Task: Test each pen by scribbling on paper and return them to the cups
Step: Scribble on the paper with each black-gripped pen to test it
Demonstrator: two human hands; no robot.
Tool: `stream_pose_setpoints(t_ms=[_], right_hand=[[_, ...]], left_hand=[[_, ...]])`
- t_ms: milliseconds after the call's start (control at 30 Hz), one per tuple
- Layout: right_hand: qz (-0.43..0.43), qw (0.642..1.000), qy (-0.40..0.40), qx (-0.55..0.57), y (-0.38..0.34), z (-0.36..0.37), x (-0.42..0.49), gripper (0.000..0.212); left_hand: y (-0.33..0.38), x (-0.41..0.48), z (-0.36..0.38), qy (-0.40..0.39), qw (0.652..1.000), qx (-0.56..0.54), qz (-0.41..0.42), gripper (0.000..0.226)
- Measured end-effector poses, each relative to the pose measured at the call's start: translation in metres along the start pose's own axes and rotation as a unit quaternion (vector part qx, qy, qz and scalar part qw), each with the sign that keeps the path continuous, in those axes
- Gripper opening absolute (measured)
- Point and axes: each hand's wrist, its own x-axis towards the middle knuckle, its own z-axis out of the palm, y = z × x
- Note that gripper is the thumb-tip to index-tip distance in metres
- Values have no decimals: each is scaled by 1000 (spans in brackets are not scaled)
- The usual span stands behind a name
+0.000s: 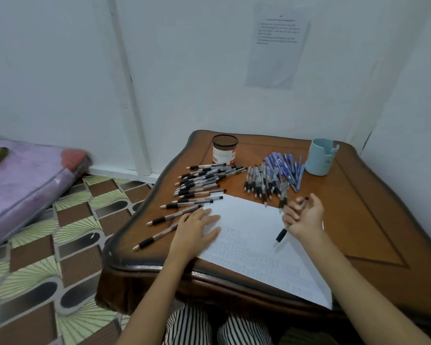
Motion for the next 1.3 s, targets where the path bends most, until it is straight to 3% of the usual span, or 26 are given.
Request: stream_pose_setpoints(t_ms=[100,200,333,467,600,733,833,900,1000,1200,1300], right_hand=[[-20,1000,8,4,2,-7,-11,24],[-41,998,37,24,8,-7,-20,18],[-30,998,20,56,17,-8,-20,20],[-17,998,3,59,24,0,-14,44],[-7,998,-4,-64,31,10,-12,44],[1,968,-60,-245,40,13,-7,70],[-47,939,-122,-317,52,9,-4,38],[-132,933,-103,-318,57,4,0,8],[-198,923,-42,-328,58,2,6,18],[-181,840,-176,-480,68,2,-3,8],[-223,826,-143,-497,71,2,-3,37]], left_hand=[[0,0,1,2,1000,7,4,41],[-1,0,1,8,1000,3,7,40],[-1,0,2,10,1000,0,11,40],[-3,2,4,19,1000,-5,16,39],[-6,4,6,26,1000,-8,13,38],[-7,4,6,29,999,-15,16,37],[-7,4,7,28,999,-18,16,37],[-6,3,7,31,999,-17,13,37],[-6,3,8,35,999,-17,15,37],[-9,4,9,32,999,-15,17,38],[-8,4,8,31,999,-11,11,38]])
